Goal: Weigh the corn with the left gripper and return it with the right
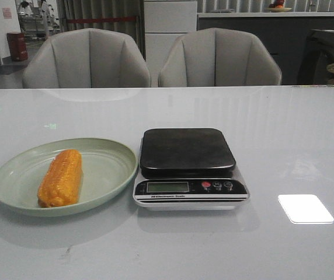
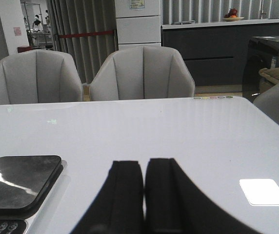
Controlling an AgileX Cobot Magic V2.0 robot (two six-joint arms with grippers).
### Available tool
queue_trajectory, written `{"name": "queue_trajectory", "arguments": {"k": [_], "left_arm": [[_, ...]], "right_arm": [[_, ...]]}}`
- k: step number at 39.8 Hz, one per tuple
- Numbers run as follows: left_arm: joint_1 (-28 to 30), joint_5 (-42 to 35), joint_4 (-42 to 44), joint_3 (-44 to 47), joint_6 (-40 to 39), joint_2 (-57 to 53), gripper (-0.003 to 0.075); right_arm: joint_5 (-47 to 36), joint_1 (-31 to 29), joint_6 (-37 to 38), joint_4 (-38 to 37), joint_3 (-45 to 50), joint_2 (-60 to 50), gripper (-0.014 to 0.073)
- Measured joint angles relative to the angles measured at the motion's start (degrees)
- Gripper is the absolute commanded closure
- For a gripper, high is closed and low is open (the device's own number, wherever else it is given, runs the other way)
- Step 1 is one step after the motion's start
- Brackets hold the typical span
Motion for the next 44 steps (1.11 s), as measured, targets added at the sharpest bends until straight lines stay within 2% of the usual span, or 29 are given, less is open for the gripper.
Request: {"name": "queue_trajectory", "arguments": {"k": [11,17,23,27,31,44], "left_arm": [[0.0,-2.2,0.0,0.0,0.0,0.0,0.0606],[0.0,-8.4,0.0,0.0,0.0,0.0,0.0606],[0.0,-20.0,0.1,0.0,0.0,0.0,0.0606],[0.0,-22.7,0.2,-0.3,-0.2,0.0,0.0606],[0.0,-19.4,0.2,-3.0,-0.8,0.0,0.0606],[0.0,1.5,0.2,-20.4,-1.2,9.0,0.0606]], "right_arm": [[0.0,0.0,0.0,0.0,0.0,0.0,0.0410],[0.0,0.0,0.0,0.0,0.0,0.0,0.0410],[0.0,0.0,0.0,0.0,0.0,0.0,0.0410],[0.0,0.0,0.0,0.0,0.0,0.0,0.0410],[0.0,0.0,0.0,0.0,0.0,0.0,0.0410],[0.0,0.0,0.0,0.0,0.0,0.0,0.0410]]}}
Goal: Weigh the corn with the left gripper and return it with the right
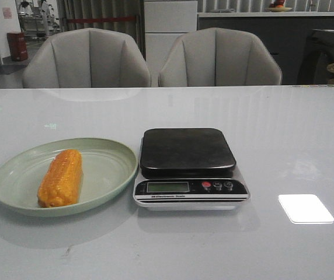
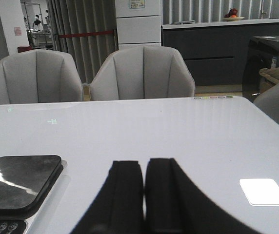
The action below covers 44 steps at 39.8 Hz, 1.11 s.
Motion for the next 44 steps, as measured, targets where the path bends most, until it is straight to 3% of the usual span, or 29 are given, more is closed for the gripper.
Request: {"name": "queue_trajectory", "arguments": {"k": [14,28,32,40,44], "left_arm": [[-0.1,18.9,-0.7,-5.7,-0.1,8.1,0.0606],[-0.1,19.6,-1.1,-5.7,-0.1,8.5,0.0591],[-0.1,19.1,-1.1,-5.7,-0.2,9.1,0.0503],[-0.1,18.8,-0.8,-5.7,0.0,11.4,0.0194],[-0.1,18.4,-0.6,-5.7,1.2,12.5,0.0111]], "right_arm": [[0.0,0.0,0.0,0.0,0.0,0.0,0.0410],[0.0,0.0,0.0,0.0,0.0,0.0,0.0410],[0.0,0.0,0.0,0.0,0.0,0.0,0.0410],[0.0,0.0,0.0,0.0,0.0,0.0,0.0410],[0.0,0.0,0.0,0.0,0.0,0.0,0.0410]]}}
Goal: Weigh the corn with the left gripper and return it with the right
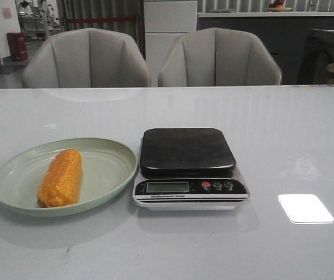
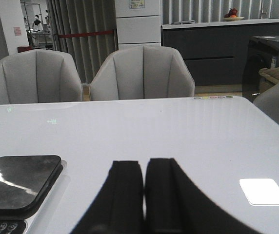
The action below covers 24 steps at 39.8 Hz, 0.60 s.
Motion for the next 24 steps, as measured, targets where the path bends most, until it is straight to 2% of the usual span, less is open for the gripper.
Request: {"name": "queue_trajectory", "arguments": {"k": [11,24], "left_arm": [[-5.3,-0.4,1.0,-1.4,1.4,5.4,0.0112],[-12.5,-0.6,-2.4,-10.3,1.5,20.4,0.0112]], "right_arm": [[0.0,0.0,0.0,0.0,0.0,0.0,0.0410],[0.0,0.0,0.0,0.0,0.0,0.0,0.0410]]}}
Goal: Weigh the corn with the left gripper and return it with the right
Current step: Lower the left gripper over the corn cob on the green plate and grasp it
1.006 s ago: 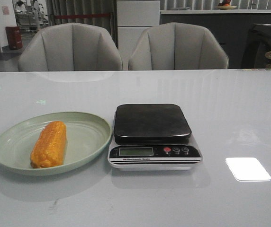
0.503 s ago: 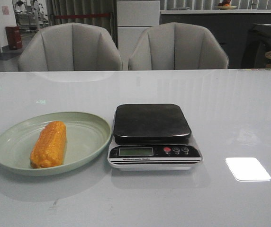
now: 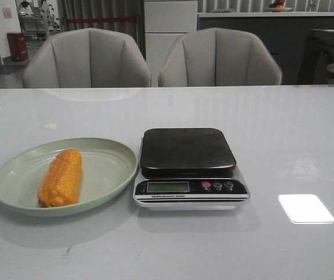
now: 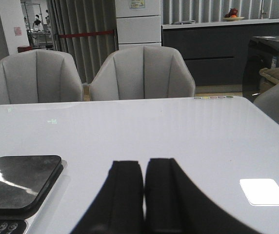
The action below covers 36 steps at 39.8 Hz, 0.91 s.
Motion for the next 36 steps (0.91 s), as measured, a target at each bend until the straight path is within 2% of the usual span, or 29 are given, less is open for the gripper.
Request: {"name": "queue_trajectory", "arguments": {"k": [12,20,36], "left_arm": [[-6.2,-1.0,-1.5,-6.8,0.0,20.9,0.0112],[-6.4,-1.2,-3.9,-10.7,-0.2,33.5,0.0112],[-7.7,-1.8,-7.1,-16.5,-1.2,49.5,0.0112]], "right_arm": [[0.0,0.0,0.0,0.0,0.0,0.0,0.0410],[0.0,0.0,0.0,0.0,0.0,0.0,0.0410],[0.0,0.0,0.0,0.0,0.0,0.0,0.0410]]}}
